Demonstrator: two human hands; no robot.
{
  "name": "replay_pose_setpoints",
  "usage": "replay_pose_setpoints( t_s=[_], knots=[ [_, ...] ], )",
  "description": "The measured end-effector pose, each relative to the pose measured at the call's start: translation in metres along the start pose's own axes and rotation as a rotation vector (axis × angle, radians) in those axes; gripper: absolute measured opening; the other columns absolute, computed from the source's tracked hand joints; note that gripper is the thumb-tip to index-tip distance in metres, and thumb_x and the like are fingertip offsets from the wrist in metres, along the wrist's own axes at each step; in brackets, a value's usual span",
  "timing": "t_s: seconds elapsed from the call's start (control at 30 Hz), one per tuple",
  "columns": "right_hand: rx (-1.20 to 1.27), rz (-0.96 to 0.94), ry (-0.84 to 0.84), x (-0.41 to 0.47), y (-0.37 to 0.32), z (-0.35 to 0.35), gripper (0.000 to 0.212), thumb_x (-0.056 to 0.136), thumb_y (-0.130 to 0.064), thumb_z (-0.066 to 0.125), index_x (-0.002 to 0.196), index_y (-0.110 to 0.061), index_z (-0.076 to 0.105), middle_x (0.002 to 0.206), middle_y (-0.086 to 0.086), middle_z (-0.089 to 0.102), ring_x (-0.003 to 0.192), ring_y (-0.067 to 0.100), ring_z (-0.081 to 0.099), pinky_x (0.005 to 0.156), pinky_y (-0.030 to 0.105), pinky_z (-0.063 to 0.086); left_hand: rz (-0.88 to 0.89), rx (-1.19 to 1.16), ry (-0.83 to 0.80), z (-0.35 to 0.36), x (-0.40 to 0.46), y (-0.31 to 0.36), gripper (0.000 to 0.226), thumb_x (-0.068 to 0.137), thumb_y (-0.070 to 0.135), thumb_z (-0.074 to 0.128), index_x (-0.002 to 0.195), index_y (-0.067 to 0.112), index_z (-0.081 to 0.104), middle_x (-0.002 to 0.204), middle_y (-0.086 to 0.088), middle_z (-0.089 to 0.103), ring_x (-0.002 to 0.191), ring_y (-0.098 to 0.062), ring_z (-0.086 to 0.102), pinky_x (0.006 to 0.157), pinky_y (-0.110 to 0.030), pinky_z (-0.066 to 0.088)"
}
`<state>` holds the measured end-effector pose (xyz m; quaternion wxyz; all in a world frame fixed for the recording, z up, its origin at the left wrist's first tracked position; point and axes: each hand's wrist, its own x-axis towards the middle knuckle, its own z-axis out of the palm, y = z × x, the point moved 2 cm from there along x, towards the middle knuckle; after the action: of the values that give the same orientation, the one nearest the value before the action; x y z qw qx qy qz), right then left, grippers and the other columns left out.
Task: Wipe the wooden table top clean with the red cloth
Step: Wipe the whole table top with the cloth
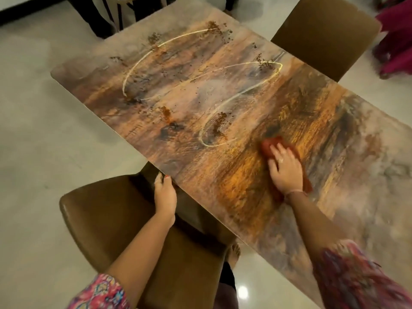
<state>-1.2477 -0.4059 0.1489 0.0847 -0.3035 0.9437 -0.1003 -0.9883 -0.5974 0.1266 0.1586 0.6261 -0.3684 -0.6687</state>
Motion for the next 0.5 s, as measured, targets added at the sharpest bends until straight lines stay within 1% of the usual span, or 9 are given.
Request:
replay_pose_setpoints(
  t_s=[0.07, 0.1, 0.13, 0.2, 0.27, 0.37, 0.4, 0.43, 0.5],
  knots=[
    [0.009, 0.264, 0.082, 0.014, -0.04, 0.01, 0.049, 0.1, -0.033, 0.04, 0.148, -0.024, 0.036, 0.158, 0.001, 0.029, 0.145, 0.026, 0.024, 0.116, 0.047, 0.022, -0.021, -0.084, -0.014, 0.0, 0.004, 0.0, 0.044, 0.102, 0.028, 0.036, 0.146, 0.031, 0.029, 0.102, 0.006, 0.059, 0.094, -0.014, 0.057, 0.087, -0.031, 0.048],
    [-0.001, 0.274, 0.089, 0.011, -0.064, 0.019, 0.05, 0.099, -0.035, 0.039, 0.149, -0.026, 0.035, 0.158, -0.002, 0.028, 0.145, 0.024, 0.022, 0.115, 0.046, 0.022, -0.034, -0.118, -0.015, 0.001, 0.005, -0.001, 0.043, 0.103, 0.027, 0.035, 0.146, 0.031, 0.03, 0.091, 0.009, 0.057, 0.085, -0.012, 0.055, 0.082, -0.029, 0.047],
    [-0.004, 0.203, 0.082, 0.001, -0.087, 0.029, 0.051, 0.099, -0.036, 0.039, 0.149, -0.028, 0.034, 0.158, -0.003, 0.027, 0.146, 0.023, 0.022, 0.115, 0.045, 0.022, -0.048, -0.156, -0.02, 0.002, 0.006, -0.001, 0.043, 0.103, 0.027, 0.035, 0.145, 0.031, 0.031, 0.091, 0.01, 0.057, 0.085, -0.011, 0.056, 0.086, -0.031, 0.047],
    [0.004, -0.055, 0.021, -0.038, -0.127, 0.051, 0.051, 0.097, -0.038, 0.039, 0.147, -0.031, 0.037, 0.157, -0.006, 0.03, 0.146, 0.021, 0.024, 0.114, 0.045, 0.023, -0.091, -0.231, -0.035, 0.005, 0.007, -0.003, 0.042, 0.102, 0.029, 0.035, 0.144, 0.034, 0.032, 0.116, 0.007, 0.058, 0.105, -0.016, 0.057, 0.101, -0.041, 0.042],
    [0.001, -0.257, -0.073, -0.092, -0.144, 0.064, 0.05, 0.097, -0.04, 0.036, 0.147, -0.035, 0.035, 0.156, -0.01, 0.031, 0.146, 0.019, 0.023, 0.115, 0.043, 0.022, -0.129, -0.269, -0.042, 0.007, 0.011, -0.003, 0.041, 0.102, 0.032, 0.034, 0.143, 0.033, 0.034, 0.13, 0.003, 0.053, 0.112, -0.019, 0.055, 0.1, -0.04, 0.043],
    [-0.024, -0.445, -0.184, -0.117, -0.113, 0.058, 0.051, 0.098, -0.045, 0.03, 0.148, -0.041, 0.027, 0.157, -0.014, 0.027, 0.147, 0.017, 0.021, 0.116, 0.041, 0.016, -0.179, -0.322, -0.062, 0.008, 0.014, 0.001, 0.034, 0.102, 0.034, 0.035, 0.133, 0.024, 0.045, 0.105, 0.004, 0.058, 0.088, -0.013, 0.056, 0.073, -0.028, 0.049],
    [-0.059, -0.468, -0.191, -0.107, -0.095, 0.051, 0.052, 0.097, -0.046, 0.03, 0.148, -0.04, 0.027, 0.158, -0.013, 0.026, 0.147, 0.017, 0.021, 0.117, 0.042, 0.016, -0.208, -0.331, -0.07, 0.009, 0.015, 0.002, 0.03, 0.102, 0.034, 0.036, 0.128, 0.023, 0.049, 0.094, 0.004, 0.055, 0.078, -0.011, 0.052, 0.071, -0.028, 0.05],
    [-0.086, -0.435, -0.189, -0.091, -0.077, 0.043, 0.052, 0.097, -0.045, 0.031, 0.149, -0.038, 0.028, 0.158, -0.011, 0.026, 0.147, 0.019, 0.022, 0.118, 0.043, 0.017, -0.238, -0.339, -0.074, 0.009, 0.015, 0.002, 0.032, 0.102, 0.034, 0.037, 0.129, 0.02, 0.049, 0.086, 0.004, 0.051, 0.072, -0.01, 0.048, 0.08, -0.03, 0.051],
    [-0.081, -0.224, -0.119, -0.051, -0.052, 0.029, 0.052, 0.097, -0.04, 0.034, 0.148, -0.031, 0.034, 0.158, -0.005, 0.028, 0.146, 0.022, 0.024, 0.117, 0.046, 0.023, -0.278, -0.339, -0.075, 0.008, 0.017, 0.003, 0.045, 0.102, 0.034, 0.039, 0.14, 0.011, 0.039, 0.079, 0.003, 0.041, 0.067, -0.01, 0.042, 0.102, -0.038, 0.04]
  ],
)
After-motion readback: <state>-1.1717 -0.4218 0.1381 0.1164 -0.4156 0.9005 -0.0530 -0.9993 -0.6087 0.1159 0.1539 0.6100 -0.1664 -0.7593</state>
